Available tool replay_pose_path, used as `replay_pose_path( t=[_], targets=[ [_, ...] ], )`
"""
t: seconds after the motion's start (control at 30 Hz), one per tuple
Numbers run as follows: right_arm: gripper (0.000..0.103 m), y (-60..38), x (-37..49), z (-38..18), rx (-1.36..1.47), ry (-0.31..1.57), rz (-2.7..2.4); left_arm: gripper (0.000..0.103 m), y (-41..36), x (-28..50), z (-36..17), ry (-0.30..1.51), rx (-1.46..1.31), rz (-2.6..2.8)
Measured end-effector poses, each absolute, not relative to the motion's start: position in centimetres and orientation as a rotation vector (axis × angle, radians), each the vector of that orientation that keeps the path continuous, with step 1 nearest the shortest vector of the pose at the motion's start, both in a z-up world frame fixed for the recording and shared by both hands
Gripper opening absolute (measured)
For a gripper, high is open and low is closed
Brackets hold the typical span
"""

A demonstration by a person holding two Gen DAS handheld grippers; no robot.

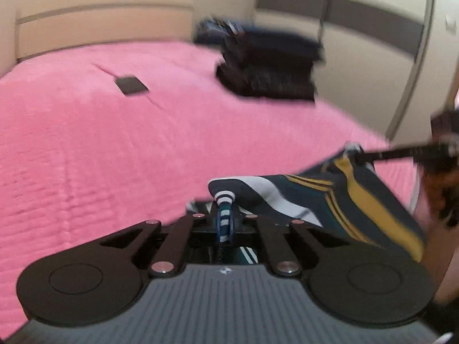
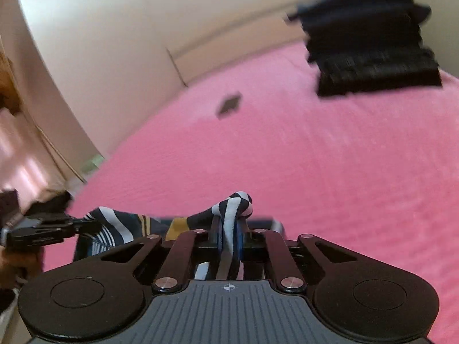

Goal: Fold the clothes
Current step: 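Lower the sweater onto the bed and open both grippers above it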

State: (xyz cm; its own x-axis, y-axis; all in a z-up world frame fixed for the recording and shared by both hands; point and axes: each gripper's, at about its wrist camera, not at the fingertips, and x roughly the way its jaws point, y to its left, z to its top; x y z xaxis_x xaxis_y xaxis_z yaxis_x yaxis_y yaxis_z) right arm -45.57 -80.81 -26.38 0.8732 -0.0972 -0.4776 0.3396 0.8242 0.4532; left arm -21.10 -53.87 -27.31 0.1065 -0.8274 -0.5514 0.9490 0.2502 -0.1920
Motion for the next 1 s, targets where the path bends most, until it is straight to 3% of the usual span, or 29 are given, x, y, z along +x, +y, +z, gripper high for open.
replay_pose_path(
  t=[0.13, 0.3, 0.33, 0.4, 0.43, 0.67, 0.83, 1.0],
  targets=[
    [0.008, -82.3, -43.0, -28.3, 0.563, 0.504, -0.258, 0.004, -55.7, -18.3, -30.5, 0.781, 0.222, -1.265],
    [0.009, -83.2, -42.0, -31.0, 0.593, 0.576, -0.295, 0.016, -56.5, -16.9, -32.8, 0.886, 0.224, -1.205],
    [0.012, -83.0, -42.4, -30.7, 0.583, 0.575, -0.301, 0.021, -56.3, -16.9, -32.5, 0.877, 0.224, -1.197],
    [0.030, -82.3, -43.2, -29.6, 0.538, 0.571, -0.336, 0.022, -55.8, -17.1, -31.6, 0.845, 0.252, -1.180],
    [0.032, -81.8, -43.6, -29.0, 0.507, 0.568, -0.360, 0.022, -55.5, -17.5, -31.0, 0.822, 0.273, -1.173],
    [0.033, -75.8, -46.1, -25.2, 0.390, 0.498, -0.190, 0.018, -56.4, -22.7, -26.5, 0.667, 0.342, -1.263],
    [0.032, -74.8, -44.4, -28.6, 0.343, 0.638, -0.117, 0.018, -60.5, -23.7, -29.6, 0.746, 0.460, -1.310],
    [0.032, -76.1, -44.1, -29.0, 0.355, 0.631, -0.176, 0.019, -61.4, -22.2, -30.9, 0.790, 0.430, -1.294]
  ],
)
